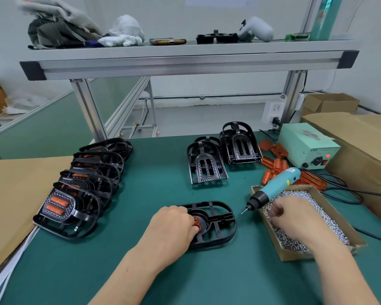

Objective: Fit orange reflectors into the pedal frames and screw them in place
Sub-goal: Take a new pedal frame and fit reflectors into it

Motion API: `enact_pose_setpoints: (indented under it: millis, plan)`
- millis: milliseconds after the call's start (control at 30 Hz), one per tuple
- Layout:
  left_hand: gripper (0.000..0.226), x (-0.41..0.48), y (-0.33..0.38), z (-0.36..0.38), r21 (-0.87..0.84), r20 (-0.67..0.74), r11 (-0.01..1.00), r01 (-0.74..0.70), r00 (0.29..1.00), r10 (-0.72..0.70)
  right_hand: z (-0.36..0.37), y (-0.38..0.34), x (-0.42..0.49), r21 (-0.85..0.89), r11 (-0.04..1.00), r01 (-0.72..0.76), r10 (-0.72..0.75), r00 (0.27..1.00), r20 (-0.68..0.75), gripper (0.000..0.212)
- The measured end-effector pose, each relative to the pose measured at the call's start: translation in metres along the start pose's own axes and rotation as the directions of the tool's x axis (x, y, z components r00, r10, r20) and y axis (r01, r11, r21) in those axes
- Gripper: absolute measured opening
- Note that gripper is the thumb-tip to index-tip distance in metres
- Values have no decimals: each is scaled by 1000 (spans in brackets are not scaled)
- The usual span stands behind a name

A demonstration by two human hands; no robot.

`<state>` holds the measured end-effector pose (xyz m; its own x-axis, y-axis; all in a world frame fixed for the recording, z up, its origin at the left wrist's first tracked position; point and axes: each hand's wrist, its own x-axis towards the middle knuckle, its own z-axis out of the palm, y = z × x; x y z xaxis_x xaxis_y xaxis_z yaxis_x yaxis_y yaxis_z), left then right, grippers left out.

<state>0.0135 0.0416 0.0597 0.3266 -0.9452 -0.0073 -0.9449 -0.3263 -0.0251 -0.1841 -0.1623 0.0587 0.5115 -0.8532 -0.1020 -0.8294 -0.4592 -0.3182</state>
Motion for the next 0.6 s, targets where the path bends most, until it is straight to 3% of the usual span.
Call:
enact_pose_setpoints:
  millis: [167,300,367,467,533,600]
  plan:
    - [29,1,4,-2,-157,-105,988,-10,994,-7,4,8,2,78,997,6,-2,998,-58,22]
    - [21,3,12,-6,-380,-193,925,-17,979,-61,-1,10,1,76,997,10,0,991,-133,25]
    - [15,4,20,-10,-537,-222,843,-19,968,-120,-9,8,-2,92,995,24,-7,984,-176,27]
    - [15,5,34,-14,-765,-220,644,-21,948,-229,-23,-5,-11,216,971,106,-40,956,-290,26]
    - [21,7,43,-15,-873,-178,487,-15,940,-290,-29,-26,-21,534,823,196,-47,959,-280,20]
    - [21,10,51,-16,-950,-128,311,-19,934,-334,-27,-54,-34,821,535,200,-100,980,-173,16]
